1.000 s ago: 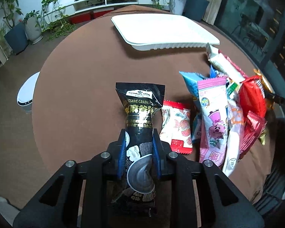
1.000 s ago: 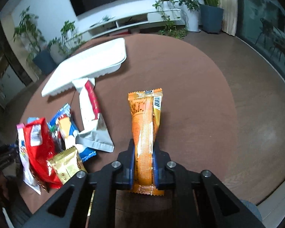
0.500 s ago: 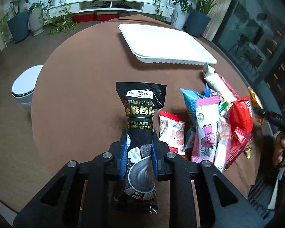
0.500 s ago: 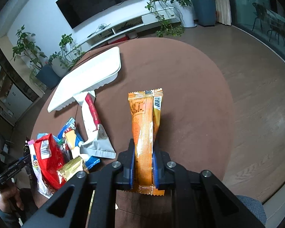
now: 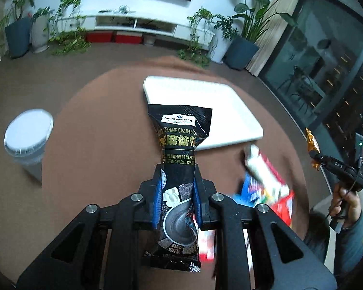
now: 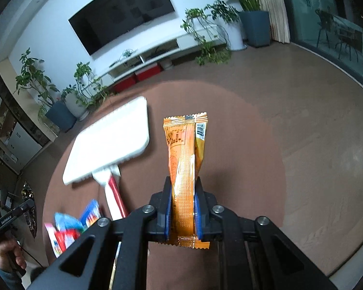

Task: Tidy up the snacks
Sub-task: 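Lift the black bag with the left tool while the right tool carries the orange bar to the tray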

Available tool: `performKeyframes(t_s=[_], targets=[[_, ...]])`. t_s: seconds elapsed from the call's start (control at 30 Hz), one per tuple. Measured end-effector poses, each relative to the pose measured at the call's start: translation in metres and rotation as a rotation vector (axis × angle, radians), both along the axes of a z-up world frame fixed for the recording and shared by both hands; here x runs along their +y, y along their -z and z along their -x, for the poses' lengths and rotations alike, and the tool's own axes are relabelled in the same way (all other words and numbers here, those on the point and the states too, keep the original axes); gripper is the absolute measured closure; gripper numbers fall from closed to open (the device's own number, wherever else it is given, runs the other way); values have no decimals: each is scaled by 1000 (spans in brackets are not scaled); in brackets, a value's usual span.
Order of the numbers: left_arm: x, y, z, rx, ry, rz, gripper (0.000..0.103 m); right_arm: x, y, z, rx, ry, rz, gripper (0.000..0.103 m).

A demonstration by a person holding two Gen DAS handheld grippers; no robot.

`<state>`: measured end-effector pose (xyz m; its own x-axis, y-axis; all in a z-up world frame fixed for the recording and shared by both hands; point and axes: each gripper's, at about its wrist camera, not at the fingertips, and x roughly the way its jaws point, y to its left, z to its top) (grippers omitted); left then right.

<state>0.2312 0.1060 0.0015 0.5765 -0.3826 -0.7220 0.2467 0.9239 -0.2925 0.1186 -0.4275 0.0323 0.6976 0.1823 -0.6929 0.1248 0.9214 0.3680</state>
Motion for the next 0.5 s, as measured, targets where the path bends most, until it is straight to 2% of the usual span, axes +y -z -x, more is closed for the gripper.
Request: performKeyframes(t_s=[0.13,0.23,0.37,0.5], targets=[[-17,-19,-49,2,26,1,84,23,-19,-49,-23,-84,20,87],[-35,-23,-85,15,42,10,84,52,-21,-97,-1,-165,34,87],[-58,-12,-130,61,53,-11,84,91,-1,-154,67,-241,51,87],[-72,8,-159,110,51,-4,84,112,26,-192,129,-254,44,87]])
